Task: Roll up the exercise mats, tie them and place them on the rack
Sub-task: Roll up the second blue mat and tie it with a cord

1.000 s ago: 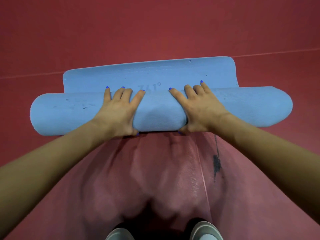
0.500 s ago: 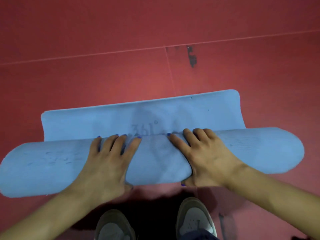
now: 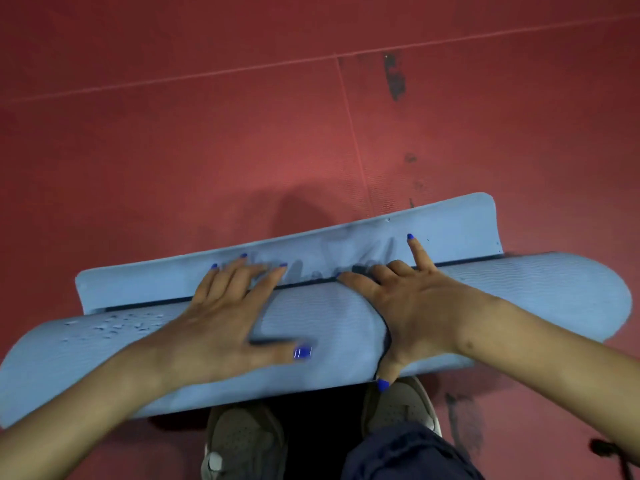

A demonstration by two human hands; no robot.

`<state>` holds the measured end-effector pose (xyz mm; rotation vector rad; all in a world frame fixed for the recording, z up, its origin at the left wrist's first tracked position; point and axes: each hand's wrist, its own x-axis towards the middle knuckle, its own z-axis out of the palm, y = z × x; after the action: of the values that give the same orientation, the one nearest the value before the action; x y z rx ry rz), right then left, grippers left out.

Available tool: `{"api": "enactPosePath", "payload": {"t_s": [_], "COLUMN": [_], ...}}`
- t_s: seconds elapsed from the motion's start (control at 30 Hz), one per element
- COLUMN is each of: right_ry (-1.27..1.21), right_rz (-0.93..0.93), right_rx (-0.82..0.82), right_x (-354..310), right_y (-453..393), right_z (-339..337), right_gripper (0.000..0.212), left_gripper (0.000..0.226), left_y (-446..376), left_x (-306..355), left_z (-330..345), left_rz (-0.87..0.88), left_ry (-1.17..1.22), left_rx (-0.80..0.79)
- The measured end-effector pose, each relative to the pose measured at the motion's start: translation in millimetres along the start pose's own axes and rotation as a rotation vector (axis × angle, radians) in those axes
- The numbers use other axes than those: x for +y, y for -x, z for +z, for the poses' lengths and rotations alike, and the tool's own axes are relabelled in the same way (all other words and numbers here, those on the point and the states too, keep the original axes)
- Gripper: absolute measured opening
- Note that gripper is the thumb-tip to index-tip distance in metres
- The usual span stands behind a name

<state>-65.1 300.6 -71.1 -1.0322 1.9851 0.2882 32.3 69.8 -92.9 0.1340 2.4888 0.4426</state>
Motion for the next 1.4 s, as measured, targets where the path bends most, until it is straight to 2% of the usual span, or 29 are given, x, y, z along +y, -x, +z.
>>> {"api": "enactPosePath", "payload": {"t_s": [0.07, 0.1, 0.2, 0.27, 0.4, 0.53, 0.7, 0.8, 0.9, 0.97, 1.0, 1.07, 1.17, 1.23, 1.3, 1.37, 1.4], "right_ry": [-0.042, -0.057, -0.07, -0.105, -0.206, -0.193, -0.14, 0.019, 0.016, 0.031, 0.043, 0.057, -0.019, -0.29, -0.725, -1.111, -1.301], "right_rz": [0.002, 0.006, 0.009, 0.016, 0.093, 0.09, 0.06, 0.06, 0.079, 0.095, 0.108, 0.141, 0.14, 0.122, 0.152, 0.268, 0.367], "right_rx": [-0.014, -0.019, 0.066, 0.151, 0.138, 0.123, 0.113, 0.305, 0.518, 0.571, 0.596, 0.636, 0.648, 0.702, 0.792, 0.938, 0.971], "right_x": [1.4, 1.9, 6.6, 13.4, 22.6, 22.6, 11.5, -0.9, -9.9, -14.4, -16.8, -18.6, -18.1, -14.8, -17.1, -20.9, -22.5], "right_y": [-2.7, -2.5, -0.4, -0.8, -3.1, -6.4, 5.5, 14.4, 20.2, 23.7, 26.5, 28.3, 31.3, 40.0, 56.4, 72.9, 79.8], "right_z": [-1.1, -2.1, -6.8, -9.0, -15.7, -18.7, -17.2, 0.0, 32.1, 46.8, 49.8, 57.2, 60.2, 53.6, 47.5, 51.7, 59.8], "right_gripper": [0.131, 0.132, 0.142, 0.148, 0.153, 0.154, 0.14, 0.13, 0.12, 0.112, 0.11, 0.108, 0.104, 0.085, 0.052, 0.021, 0.028], "left_gripper": [0.101, 0.103, 0.115, 0.114, 0.096, 0.066, 0.046, 0.041, 0.038, 0.039, 0.04, 0.044, 0.039, 0.049, 0.062, 0.06, 0.056], "left_y": [-17.0, -25.4, -45.1, -51.2, -59.3, -58.7, -43.3, -34.8, -36.8, -48.2, -57.3, -78.0, -104.5, -111.7, -112.7, -110.0, -108.7], "left_x": [4.2, 7.0, 8.4, 6.4, 0.3, -0.4, 8.3, 16.0, 26.4, 35.1, 40.5, 55.9, 78.0, 80.5, 77.7, 76.1, 76.8], "left_z": [2.3, 3.6, 3.0, -3.6, -6.5, -6.4, 0.0, 7.3, 7.9, 3.6, 2.1, 0.1, 8.9, 13.6, 16.7, 15.8, 14.7], "left_rz": [0.01, -0.001, -0.016, -0.025, 0.061, 0.205, 0.241, 0.281, 0.296, 0.248, 0.21, 0.137, 0.172, 0.126, 0.125, 0.126, 0.126], "left_ry": [0.048, 0.035, -0.066, -0.08, -0.034, -0.016, -0.168, -0.219, -0.258, -0.202, -0.134, 0.044, 0.341, 0.508, 0.531, 0.471, 0.451], "left_rx": [0.179, 0.224, 0.227, 0.282, 0.379, 0.426, 0.557, 0.644, 0.698, 0.631, 0.543, 0.293, -0.104, -0.269, -0.3, -0.295, -0.288]}}
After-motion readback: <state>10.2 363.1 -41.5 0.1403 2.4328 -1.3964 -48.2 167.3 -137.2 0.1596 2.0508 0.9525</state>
